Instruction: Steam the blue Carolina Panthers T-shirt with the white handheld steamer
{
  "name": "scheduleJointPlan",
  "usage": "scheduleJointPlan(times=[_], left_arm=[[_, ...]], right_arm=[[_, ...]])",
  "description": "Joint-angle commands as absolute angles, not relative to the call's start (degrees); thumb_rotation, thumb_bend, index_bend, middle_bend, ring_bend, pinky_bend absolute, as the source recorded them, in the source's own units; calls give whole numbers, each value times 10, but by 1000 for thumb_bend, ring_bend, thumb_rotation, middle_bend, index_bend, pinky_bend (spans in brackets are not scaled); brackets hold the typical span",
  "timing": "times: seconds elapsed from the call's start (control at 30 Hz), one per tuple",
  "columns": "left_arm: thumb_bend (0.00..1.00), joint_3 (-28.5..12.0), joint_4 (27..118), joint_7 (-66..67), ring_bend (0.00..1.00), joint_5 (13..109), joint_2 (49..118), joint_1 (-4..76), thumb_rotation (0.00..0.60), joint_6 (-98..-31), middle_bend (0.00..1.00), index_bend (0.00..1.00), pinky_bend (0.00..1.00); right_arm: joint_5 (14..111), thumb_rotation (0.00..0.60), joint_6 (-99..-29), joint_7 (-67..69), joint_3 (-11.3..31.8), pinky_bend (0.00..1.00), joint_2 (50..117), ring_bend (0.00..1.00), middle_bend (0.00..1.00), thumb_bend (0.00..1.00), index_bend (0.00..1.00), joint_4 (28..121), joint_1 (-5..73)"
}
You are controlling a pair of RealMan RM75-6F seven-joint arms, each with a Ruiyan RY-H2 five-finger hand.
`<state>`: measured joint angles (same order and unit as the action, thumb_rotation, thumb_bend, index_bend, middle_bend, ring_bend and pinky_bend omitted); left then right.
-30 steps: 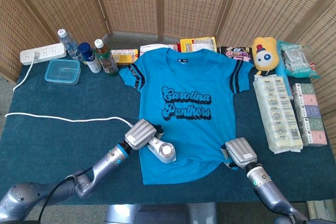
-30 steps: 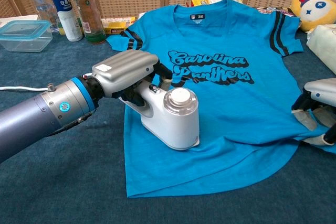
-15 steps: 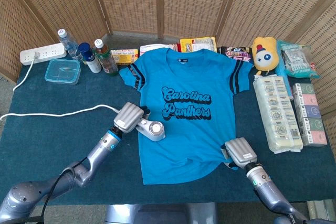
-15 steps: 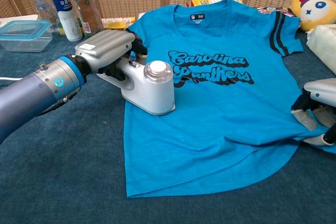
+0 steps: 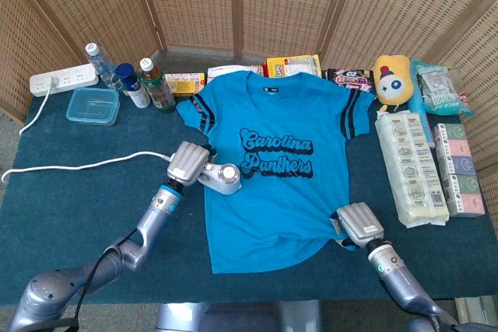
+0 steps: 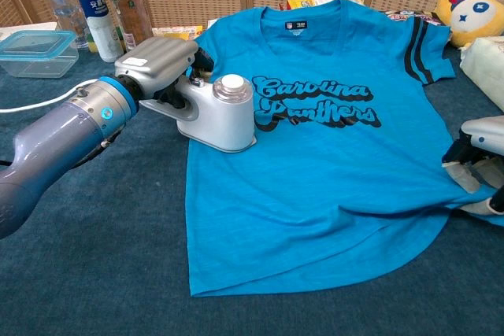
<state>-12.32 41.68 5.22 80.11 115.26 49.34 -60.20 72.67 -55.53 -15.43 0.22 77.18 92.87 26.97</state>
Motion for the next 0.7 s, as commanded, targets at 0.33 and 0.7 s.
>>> scheduleJointPlan(times=[0.33,0.7], left_arm=[[523,-143,421,119,771,784,1201,530,600,-587,847,737,797],[523,-134,429,141,771,790,1235,548,600,-578,847,736,797]], right_arm=[[730,600,-555,-144,2,845,772,741,678,372,740,925,269],[732,600,-559,-137,1,848,766,742,678,371,741,925,266]])
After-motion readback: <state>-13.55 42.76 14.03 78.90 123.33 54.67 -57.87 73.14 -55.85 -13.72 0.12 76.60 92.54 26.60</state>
